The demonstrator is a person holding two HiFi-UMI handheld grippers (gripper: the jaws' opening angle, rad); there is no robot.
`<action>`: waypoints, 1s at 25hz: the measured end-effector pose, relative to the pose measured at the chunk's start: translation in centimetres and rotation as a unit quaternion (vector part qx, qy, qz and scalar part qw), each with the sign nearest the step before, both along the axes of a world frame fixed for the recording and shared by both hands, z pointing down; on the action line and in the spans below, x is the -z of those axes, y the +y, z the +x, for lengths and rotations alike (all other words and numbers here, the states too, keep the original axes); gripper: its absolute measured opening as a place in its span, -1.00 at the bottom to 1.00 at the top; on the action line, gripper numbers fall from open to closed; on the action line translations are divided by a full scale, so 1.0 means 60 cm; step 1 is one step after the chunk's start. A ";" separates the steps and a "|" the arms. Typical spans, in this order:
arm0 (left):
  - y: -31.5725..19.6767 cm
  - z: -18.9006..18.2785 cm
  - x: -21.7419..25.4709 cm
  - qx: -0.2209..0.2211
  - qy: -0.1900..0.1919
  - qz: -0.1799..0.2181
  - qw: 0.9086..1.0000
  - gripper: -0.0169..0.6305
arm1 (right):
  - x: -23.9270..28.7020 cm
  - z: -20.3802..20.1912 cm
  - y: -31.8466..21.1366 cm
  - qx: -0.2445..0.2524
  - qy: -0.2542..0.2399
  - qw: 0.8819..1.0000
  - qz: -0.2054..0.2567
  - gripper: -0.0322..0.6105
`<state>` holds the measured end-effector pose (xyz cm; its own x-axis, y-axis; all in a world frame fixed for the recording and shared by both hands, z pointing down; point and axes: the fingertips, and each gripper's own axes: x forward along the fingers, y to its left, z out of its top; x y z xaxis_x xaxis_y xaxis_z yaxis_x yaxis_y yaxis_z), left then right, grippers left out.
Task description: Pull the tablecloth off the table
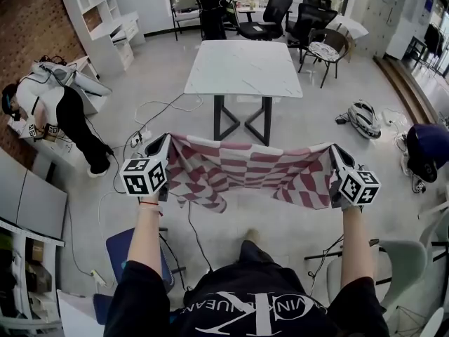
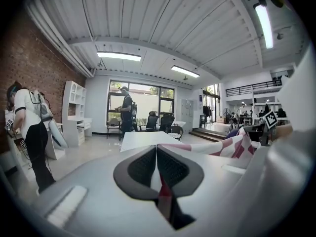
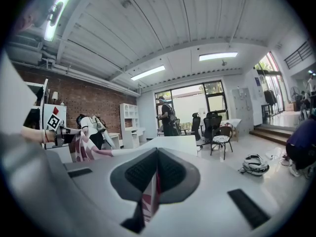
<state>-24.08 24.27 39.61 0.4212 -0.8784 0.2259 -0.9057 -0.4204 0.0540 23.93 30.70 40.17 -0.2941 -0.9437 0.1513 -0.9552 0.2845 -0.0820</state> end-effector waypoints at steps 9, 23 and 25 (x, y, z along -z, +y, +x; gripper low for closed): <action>-0.010 -0.001 0.014 0.027 0.001 0.035 0.999 -0.91 | 0.006 0.001 -0.024 -0.001 -0.006 1.000 0.011 -0.86; 0.006 -0.020 0.026 0.048 0.010 0.046 0.998 -0.91 | 0.022 -0.018 -0.028 0.022 -0.006 0.999 0.026 -0.86; -0.001 -0.022 0.031 0.048 0.011 0.049 0.998 -0.91 | 0.026 -0.020 -0.035 0.024 -0.011 0.999 0.030 -0.86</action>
<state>-25.40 24.23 37.76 0.3374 -0.9325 0.1290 -0.9413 -0.3353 0.0382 22.75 28.61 38.61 -0.3415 -0.9357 0.0882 -0.9386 0.3346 -0.0841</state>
